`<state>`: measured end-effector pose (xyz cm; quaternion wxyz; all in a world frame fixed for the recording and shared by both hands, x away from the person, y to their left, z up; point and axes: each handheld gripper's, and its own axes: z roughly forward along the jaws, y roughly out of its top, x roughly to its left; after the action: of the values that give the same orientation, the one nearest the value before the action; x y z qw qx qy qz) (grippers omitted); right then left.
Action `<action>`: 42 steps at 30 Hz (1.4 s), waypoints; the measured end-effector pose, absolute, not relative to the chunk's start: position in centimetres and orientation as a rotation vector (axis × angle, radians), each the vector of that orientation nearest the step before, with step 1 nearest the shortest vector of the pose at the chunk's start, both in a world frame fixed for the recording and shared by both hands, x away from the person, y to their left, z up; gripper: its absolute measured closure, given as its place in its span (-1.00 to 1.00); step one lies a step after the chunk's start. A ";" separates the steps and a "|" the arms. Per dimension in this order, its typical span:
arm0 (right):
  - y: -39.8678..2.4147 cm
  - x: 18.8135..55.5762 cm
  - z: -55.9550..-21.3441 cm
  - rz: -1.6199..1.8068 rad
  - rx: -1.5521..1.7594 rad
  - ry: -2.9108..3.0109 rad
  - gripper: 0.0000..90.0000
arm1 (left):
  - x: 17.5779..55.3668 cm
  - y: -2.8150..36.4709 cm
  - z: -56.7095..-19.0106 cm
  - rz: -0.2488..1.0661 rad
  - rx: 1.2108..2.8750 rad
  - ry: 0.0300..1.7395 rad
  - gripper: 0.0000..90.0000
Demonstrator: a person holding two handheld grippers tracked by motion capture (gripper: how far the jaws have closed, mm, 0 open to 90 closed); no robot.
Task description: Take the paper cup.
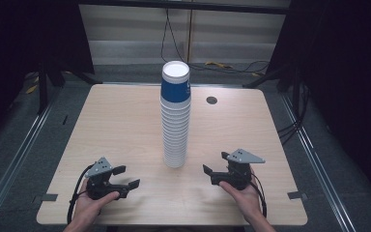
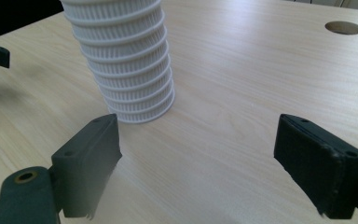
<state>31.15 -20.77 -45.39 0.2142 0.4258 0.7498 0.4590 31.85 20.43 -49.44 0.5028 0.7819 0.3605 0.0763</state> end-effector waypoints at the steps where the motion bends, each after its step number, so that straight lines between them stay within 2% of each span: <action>1: -20.8 31.2 -45.4 1.273 1.181 2.080 -0.68 | 31.8 20.4 -49.4 0.185 1.889 0.871 -0.59; 8: -21.1 31.3 -42.8 1.331 1.153 2.160 -0.60 | 31.7 20.5 -49.1 0.188 1.891 0.851 -0.58; 21: -19.9 32.2 -38.0 1.365 1.034 2.165 -0.59 | 31.6 20.9 -48.8 0.191 1.885 0.842 -0.57; 25: -19.5 32.9 -35.5 1.413 0.985 2.155 -0.61 | 31.7 21.0 -48.9 0.182 1.886 0.852 -0.57; 42: -17.8 34.9 -30.8 1.487 0.898 2.167 -0.70 | 31.7 20.5 -49.3 0.158 1.910 0.840 -0.57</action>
<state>34.86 -17.82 -30.82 0.1811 0.3179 0.7674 0.5265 31.68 20.53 -49.27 0.5007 0.7901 0.3473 0.0654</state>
